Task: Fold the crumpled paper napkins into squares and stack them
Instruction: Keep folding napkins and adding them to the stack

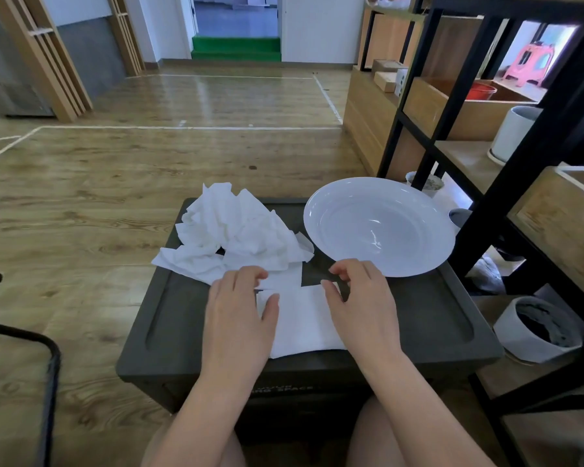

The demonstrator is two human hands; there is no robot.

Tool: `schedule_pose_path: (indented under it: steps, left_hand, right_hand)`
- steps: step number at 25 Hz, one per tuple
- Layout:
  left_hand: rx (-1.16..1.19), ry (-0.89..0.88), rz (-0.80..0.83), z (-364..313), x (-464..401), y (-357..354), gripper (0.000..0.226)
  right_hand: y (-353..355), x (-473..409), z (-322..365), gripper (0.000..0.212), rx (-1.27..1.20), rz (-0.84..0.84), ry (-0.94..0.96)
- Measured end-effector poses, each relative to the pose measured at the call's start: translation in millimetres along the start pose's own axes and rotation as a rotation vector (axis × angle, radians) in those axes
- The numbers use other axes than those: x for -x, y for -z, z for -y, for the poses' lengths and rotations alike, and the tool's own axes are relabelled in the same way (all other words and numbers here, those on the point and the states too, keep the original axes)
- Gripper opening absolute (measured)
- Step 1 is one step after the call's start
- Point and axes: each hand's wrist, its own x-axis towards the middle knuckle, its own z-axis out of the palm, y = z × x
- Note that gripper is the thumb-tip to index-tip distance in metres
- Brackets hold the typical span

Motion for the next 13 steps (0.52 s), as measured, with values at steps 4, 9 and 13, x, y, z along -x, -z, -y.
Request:
schedule_pose_path:
  steps: [4,9,13]
  left_hand:
    - [-0.074,-0.261,0.282,3,8,-14,0.045]
    - [-0.165,-0.251,0.395,18,21,-23,0.054]
    - [-0.192,-0.265,0.405,16,19,-23,0.054]
  right_hand:
    - [-3,11,-1,0.034,0.012,0.309,0.270]
    - [-13,20,-18,0.048,0.142,0.487,0.388]
    - [-15,18,-20,0.048,0.177,0.509,0.429]
